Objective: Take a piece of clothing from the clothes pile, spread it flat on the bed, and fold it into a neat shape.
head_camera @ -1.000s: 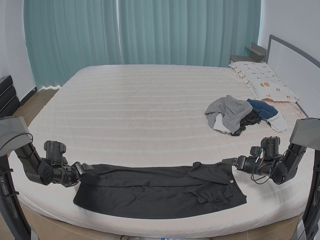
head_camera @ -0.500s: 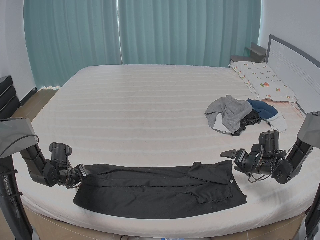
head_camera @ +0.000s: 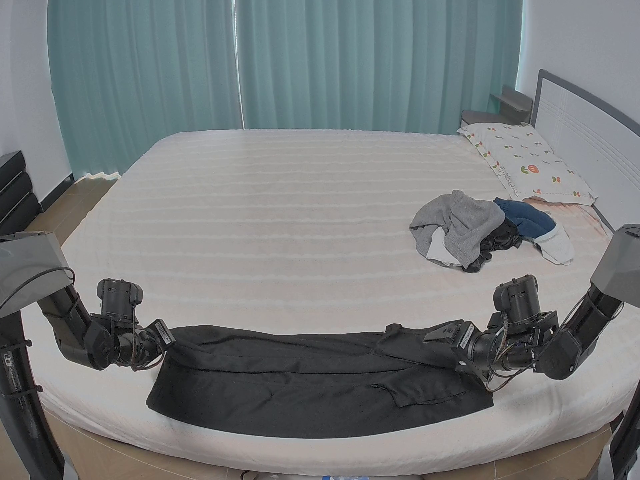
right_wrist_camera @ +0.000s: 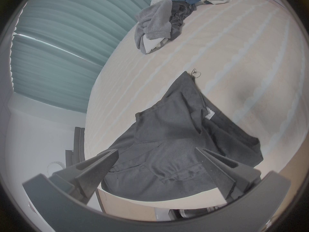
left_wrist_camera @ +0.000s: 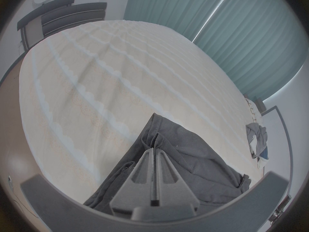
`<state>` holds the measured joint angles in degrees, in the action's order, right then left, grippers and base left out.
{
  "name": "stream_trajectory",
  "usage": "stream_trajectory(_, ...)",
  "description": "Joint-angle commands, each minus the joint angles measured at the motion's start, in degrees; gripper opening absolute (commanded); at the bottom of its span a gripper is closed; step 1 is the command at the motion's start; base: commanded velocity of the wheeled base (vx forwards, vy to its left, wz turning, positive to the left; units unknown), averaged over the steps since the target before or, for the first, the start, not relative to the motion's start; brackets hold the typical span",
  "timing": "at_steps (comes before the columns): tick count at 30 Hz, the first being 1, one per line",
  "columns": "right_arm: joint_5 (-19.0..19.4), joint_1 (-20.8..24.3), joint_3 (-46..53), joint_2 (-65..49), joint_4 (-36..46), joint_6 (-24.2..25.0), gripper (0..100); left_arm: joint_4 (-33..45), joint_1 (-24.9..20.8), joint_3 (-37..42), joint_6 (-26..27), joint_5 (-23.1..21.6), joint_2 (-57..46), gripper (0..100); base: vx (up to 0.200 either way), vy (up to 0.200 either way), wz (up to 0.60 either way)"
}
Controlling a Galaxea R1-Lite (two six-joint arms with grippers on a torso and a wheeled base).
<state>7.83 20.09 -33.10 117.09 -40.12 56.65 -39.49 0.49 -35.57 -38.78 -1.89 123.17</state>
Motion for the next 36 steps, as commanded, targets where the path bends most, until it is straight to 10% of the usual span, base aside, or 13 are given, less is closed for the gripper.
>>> stream_trajectory(1,-1.59,2.06,-2.06,3.32,0.92,2.24,100,-0.94,0.04,-0.73,-1.83,-0.04,-1.27,0,0.0,0.0,0.0)
stream_trajectory(27,-12.13,2.76,-7.07,10.97,0.83,2.59,100,-1.3,0.13,-1.43,-3.41,-0.92,-2.06,0,0.0,0.0,0.0)
stream_trajectory(28,-12.4,2.76,-7.16,11.05,0.83,2.68,0,-1.3,0.04,-1.43,-3.41,-0.92,-2.06,0,0.0,0.0,0.0)
stream_trajectory(36,-12.66,2.76,-6.63,10.17,0.92,2.68,0,-1.38,0.13,-1.52,-3.41,-0.92,-1.97,0,0.0,0.0,0.0)
